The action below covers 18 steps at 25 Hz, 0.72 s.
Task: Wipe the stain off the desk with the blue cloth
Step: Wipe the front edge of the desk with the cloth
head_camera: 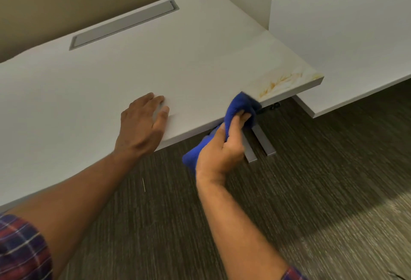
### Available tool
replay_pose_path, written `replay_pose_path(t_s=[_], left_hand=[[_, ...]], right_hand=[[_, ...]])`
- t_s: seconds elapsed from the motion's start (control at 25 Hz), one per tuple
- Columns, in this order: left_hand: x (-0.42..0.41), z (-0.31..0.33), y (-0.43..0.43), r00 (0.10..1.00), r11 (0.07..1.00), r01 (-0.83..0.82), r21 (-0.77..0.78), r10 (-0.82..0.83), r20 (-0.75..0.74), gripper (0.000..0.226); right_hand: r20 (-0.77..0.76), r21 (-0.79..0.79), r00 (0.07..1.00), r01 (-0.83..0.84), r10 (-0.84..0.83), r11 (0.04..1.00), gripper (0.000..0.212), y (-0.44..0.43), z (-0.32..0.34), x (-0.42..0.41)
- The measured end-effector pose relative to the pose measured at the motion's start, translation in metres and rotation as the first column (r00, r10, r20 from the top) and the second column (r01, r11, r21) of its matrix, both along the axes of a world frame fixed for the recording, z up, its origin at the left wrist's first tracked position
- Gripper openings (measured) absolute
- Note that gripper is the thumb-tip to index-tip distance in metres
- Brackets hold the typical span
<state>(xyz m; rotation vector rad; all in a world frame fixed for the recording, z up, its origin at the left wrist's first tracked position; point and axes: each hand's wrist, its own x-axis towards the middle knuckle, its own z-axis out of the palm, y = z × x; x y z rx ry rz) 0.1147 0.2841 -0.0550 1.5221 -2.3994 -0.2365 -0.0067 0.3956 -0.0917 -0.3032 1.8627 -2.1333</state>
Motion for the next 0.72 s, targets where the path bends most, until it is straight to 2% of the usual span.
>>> replay_pose_path(t_s=[0.08, 0.16, 0.24, 0.28, 0.36, 0.48, 0.6, 0.72], left_hand=[[0.000, 0.000, 0.001, 1.000, 1.000, -0.009, 0.015, 0.009, -0.020, 0.067], [0.001, 0.001, 0.000, 0.999, 0.999, -0.010, 0.032, 0.011, -0.031, 0.068], [0.003, 0.002, 0.001, 0.999, 0.999, -0.007, 0.035, 0.008, -0.037, 0.068], [0.003, 0.003, 0.002, 0.999, 0.999, -0.005, 0.033, 0.006, -0.039, 0.067], [0.003, 0.004, 0.003, 0.999, 1.000, -0.005, 0.022, 0.006, -0.037, 0.067], [0.004, 0.003, 0.002, 1.000, 1.000, 0.007, 0.029, -0.006, -0.024, 0.069], [0.003, 0.001, 0.003, 1.000, 0.999, 0.012, 0.036, -0.011, -0.029, 0.070], [0.003, -0.001, 0.002, 0.998, 0.999, 0.002, 0.038, 0.000, -0.059, 0.070]], right_hand=[[-0.046, 0.020, 0.992, -0.114, 0.115, 0.993, 0.057, 0.012, -0.001, 0.029], [-0.082, -0.003, 0.950, -0.302, 0.301, 0.953, 0.060, 0.031, -0.004, 0.051], [-0.070, -0.049, 0.926, -0.374, 0.370, 0.926, 0.057, 0.048, -0.005, 0.056], [-0.040, -0.080, 0.941, -0.339, 0.337, 0.937, 0.056, 0.054, -0.004, 0.051], [0.009, -0.130, 0.986, -0.163, 0.165, 0.978, 0.055, 0.052, -0.001, 0.028], [0.035, -0.089, 0.999, -0.003, 0.006, 0.996, 0.054, 0.033, -0.001, -0.014], [0.070, -0.059, 0.995, -0.069, 0.073, 0.996, 0.054, 0.015, -0.003, -0.018], [0.041, -0.016, 0.991, -0.126, 0.127, 0.992, 0.054, 0.011, -0.008, 0.018]])
